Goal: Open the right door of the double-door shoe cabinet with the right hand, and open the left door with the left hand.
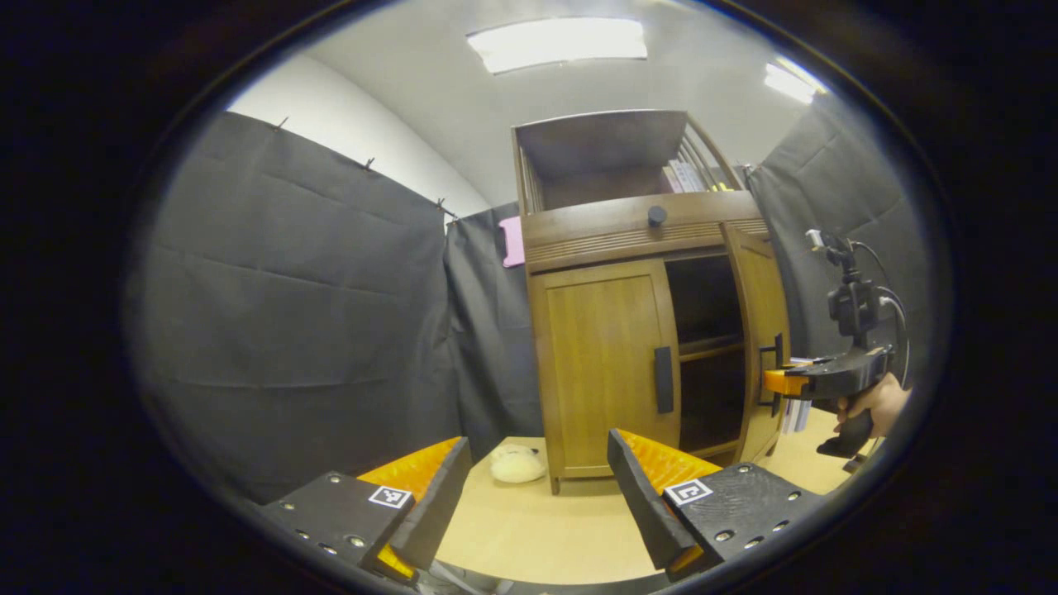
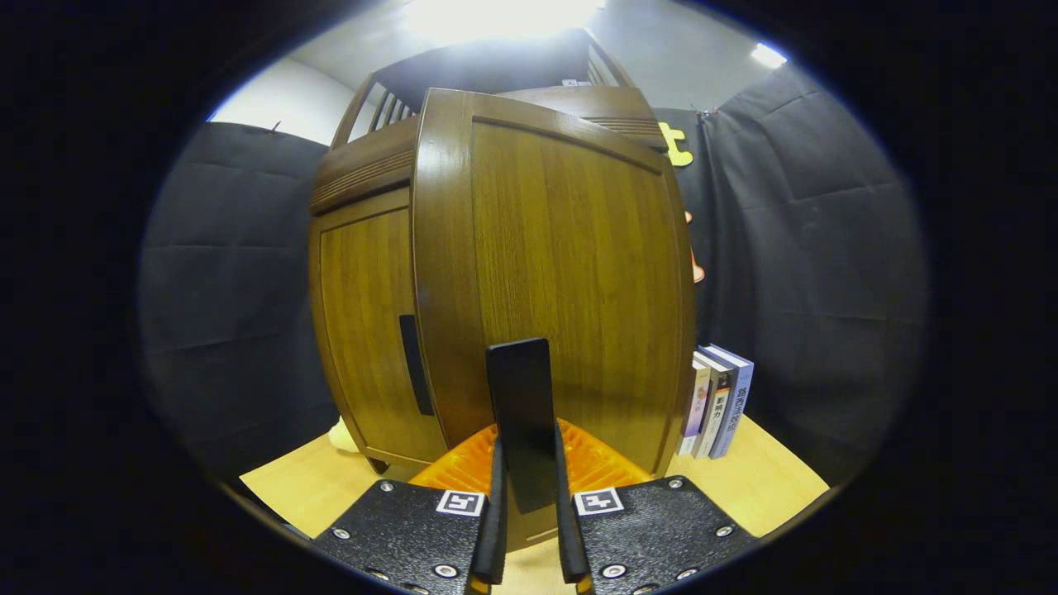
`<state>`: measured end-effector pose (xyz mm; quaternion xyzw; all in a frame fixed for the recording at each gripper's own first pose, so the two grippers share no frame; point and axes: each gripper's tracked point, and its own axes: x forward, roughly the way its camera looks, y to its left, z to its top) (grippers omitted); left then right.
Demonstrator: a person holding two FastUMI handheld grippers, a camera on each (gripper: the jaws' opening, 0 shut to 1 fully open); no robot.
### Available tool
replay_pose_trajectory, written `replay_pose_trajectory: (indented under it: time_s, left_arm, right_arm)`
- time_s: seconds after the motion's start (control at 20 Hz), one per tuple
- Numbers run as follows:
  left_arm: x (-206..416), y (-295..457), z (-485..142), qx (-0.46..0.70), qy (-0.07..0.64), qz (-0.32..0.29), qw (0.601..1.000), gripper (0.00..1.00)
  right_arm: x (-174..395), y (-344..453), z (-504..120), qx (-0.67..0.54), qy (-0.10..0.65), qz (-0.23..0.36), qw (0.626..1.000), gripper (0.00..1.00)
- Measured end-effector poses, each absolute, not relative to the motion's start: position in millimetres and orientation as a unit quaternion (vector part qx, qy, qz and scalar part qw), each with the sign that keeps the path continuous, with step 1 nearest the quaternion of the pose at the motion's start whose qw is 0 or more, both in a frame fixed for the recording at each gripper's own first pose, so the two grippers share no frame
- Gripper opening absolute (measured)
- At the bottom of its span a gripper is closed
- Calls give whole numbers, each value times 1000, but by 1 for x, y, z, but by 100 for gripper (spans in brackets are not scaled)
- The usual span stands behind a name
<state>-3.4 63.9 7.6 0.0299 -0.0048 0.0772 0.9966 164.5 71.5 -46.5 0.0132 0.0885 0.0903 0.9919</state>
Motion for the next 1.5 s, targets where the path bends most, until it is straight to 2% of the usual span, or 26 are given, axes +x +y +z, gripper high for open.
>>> replay_pose_trajectory:
  time_s: [0.1,0.15,0.2,0.25,0.35,0.4,1.05,1.1,1.2,1.25,1.3,1.35,1.4,1.45,1.5]
  left_arm:
    - [-4,63,11,30,-7,66,997,95]
    - [-4,63,12,30,-7,60,998,100]
    - [-3,62,12,32,-7,54,998,100]
    - [-3,61,13,33,-7,49,998,95]
    - [-2,60,15,32,-12,39,999,95]
    - [-2,59,15,31,-14,34,999,100]
    - [8,46,4,30,-18,-5,999,100]
    - [10,45,2,30,-19,-7,999,95]
    - [11,44,0,28,-17,-10,999,95]
    - [11,42,-1,26,-17,-12,999,95]
    - [12,42,-2,24,-16,-13,999,95]
    - [13,41,-3,23,-16,-15,1000,95]
    - [14,40,-4,22,-15,-17,999,95]
    - [15,38,-5,22,-15,-21,999,95]
    - [17,37,-7,22,-15,-23,999,95]
  right_arm:
    - [156,61,-45,9,90,84,992,25]
    - [151,54,-44,7,90,79,993,25]
    - [147,49,-44,4,89,74,993,26]
    - [144,43,-42,2,89,70,994,25]
    - [137,33,-41,-1,89,62,994,25]
    - [133,29,-41,1,90,59,994,25]
    - [114,-34,-28,-3,76,8,997,24]
    - [113,-38,-26,-5,71,5,997,24]
    - [113,-53,-25,-13,69,-12,997,24]
    - [110,-57,-25,-9,72,-18,997,22]
    - [109,-64,-26,-3,74,-24,997,12]
    - [108,-71,-27,0,76,-30,997,11]
    - [107,-77,-29,1,78,-36,996,17]
    - [106,-83,-29,2,80,-40,996,11]
    - [104,-88,-31,1,81,-44,996,17]
